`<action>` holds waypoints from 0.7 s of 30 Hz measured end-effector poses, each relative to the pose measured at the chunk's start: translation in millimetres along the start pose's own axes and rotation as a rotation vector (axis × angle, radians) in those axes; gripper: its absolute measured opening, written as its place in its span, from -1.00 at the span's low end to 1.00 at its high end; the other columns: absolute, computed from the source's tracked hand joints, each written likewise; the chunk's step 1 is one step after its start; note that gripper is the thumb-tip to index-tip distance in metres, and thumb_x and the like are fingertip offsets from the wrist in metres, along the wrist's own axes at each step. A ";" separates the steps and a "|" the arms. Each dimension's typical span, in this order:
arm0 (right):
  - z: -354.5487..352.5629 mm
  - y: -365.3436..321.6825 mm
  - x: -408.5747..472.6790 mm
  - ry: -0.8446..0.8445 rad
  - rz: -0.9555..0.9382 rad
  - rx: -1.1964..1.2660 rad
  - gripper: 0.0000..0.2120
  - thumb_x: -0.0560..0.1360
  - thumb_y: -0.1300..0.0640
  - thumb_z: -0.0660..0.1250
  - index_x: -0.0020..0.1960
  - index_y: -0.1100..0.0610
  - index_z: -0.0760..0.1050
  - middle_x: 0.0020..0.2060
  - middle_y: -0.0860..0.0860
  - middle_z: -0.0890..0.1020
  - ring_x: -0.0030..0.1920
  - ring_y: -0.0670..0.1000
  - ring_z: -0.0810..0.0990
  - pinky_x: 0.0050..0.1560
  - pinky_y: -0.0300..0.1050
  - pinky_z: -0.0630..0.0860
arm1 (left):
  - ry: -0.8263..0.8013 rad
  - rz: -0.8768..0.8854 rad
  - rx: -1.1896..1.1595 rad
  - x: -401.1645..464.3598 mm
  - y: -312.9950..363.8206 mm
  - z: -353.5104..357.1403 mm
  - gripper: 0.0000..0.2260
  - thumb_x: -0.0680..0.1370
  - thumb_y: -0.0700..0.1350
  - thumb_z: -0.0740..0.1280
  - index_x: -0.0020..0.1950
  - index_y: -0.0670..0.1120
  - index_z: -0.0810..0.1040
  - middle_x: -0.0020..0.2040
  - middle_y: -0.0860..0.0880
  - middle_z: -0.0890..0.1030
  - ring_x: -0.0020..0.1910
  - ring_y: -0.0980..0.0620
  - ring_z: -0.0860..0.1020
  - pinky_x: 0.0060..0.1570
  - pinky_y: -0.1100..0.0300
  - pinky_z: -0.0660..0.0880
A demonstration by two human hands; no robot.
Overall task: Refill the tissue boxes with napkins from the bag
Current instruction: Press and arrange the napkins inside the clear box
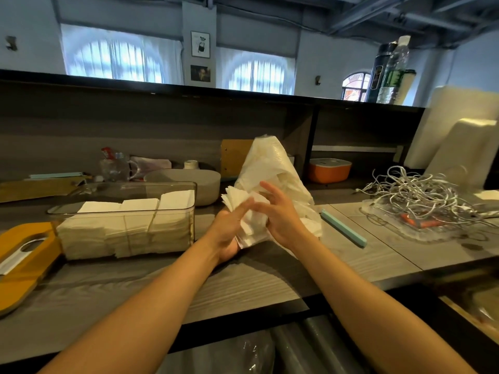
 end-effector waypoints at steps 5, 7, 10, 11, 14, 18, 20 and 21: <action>-4.4 -3.7 1.9 -0.036 -0.001 -0.082 -0.41 0.49 0.36 0.37 0.44 0.01 0.33 0.12 -0.12 0.51 0.05 -0.11 0.54 -0.10 -0.27 0.51 | 0.171 0.034 -0.020 6.5 -0.2 -5.8 -0.72 0.68 -0.06 0.20 0.34 -0.13 0.51 0.08 -0.15 0.68 -0.11 -0.06 0.69 -0.34 0.10 0.61; -9.7 -5.1 3.0 0.021 -0.038 -0.198 -0.43 0.47 0.31 0.42 0.42 0.03 0.38 0.12 -0.06 0.55 0.09 -0.07 0.55 -0.02 -0.20 0.54 | 0.198 0.060 -0.036 5.9 0.9 -5.1 -0.71 0.69 -0.05 0.19 0.35 -0.13 0.51 0.10 -0.16 0.68 -0.13 -0.08 0.70 -0.37 0.10 0.60; -16.1 -6.5 3.1 0.099 -0.069 -0.344 -0.58 0.44 0.24 0.48 0.28 0.12 0.53 -0.01 0.08 0.66 0.02 0.04 0.62 0.02 -0.07 0.58 | 0.241 0.076 -0.084 3.3 4.7 -8.4 -0.75 0.69 -0.05 0.17 0.30 -0.10 0.51 0.07 -0.13 0.66 -0.04 -0.12 0.66 -0.27 0.02 0.63; -15.1 -6.8 2.1 0.093 -0.066 -0.349 -0.66 0.45 0.22 0.48 0.22 0.14 0.58 -0.05 0.09 0.67 -0.03 0.05 0.64 -0.05 -0.09 0.59 | 0.251 0.073 -0.097 2.9 6.3 -9.9 -0.77 0.69 -0.05 0.18 0.28 -0.08 0.50 0.05 -0.12 0.66 -0.01 -0.12 0.65 -0.21 0.00 0.63; -11.0 -6.7 -0.2 0.047 -0.036 -0.289 -0.92 0.50 0.22 0.43 -0.01 0.16 0.63 -0.13 0.10 0.68 -0.17 0.05 0.64 -0.24 -0.18 0.55 | 0.236 0.059 -0.138 4.2 8.0 -13.6 -0.70 0.67 0.00 0.23 0.35 -0.08 0.49 0.11 -0.13 0.66 0.05 -0.15 0.65 -0.18 -0.03 0.64; -8.3 -6.1 -0.6 0.036 -0.023 -0.139 -0.94 0.53 0.24 0.38 0.00 0.18 0.59 -0.15 0.14 0.66 -0.17 0.09 0.62 -0.22 -0.14 0.58 | 0.104 0.013 -0.139 0.0 6.9 -8.9 -0.53 0.54 0.17 0.34 0.37 -0.04 0.49 0.21 -0.17 0.65 0.16 -0.19 0.64 0.07 -0.16 0.60; -3.3 -5.5 -4.1 0.002 -0.046 -0.199 -0.85 0.54 0.22 0.39 0.10 0.20 0.58 -0.14 0.12 0.68 -0.20 0.03 0.65 -0.26 -0.17 0.58 | 0.034 0.019 -0.115 0.1 3.6 -4.6 -0.43 0.47 0.15 0.40 0.41 -0.07 0.46 0.23 -0.19 0.63 0.18 -0.20 0.63 0.11 -0.17 0.59; -0.8 -4.5 -5.4 -0.013 -0.060 -0.241 -0.81 0.54 0.20 0.40 0.13 0.20 0.57 -0.14 0.11 0.68 -0.24 0.00 0.66 -0.29 -0.19 0.58 | 0.043 0.029 -0.091 1.0 2.5 -3.9 -0.47 0.50 0.10 0.40 0.41 -0.09 0.46 0.21 -0.20 0.64 0.16 -0.20 0.64 0.08 -0.15 0.61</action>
Point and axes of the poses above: each hand's wrist, its own x-axis towards the middle knuckle, its own z-axis out of the palm, y = z × x, the point moved 4 cm from there along x, towards the middle knuckle
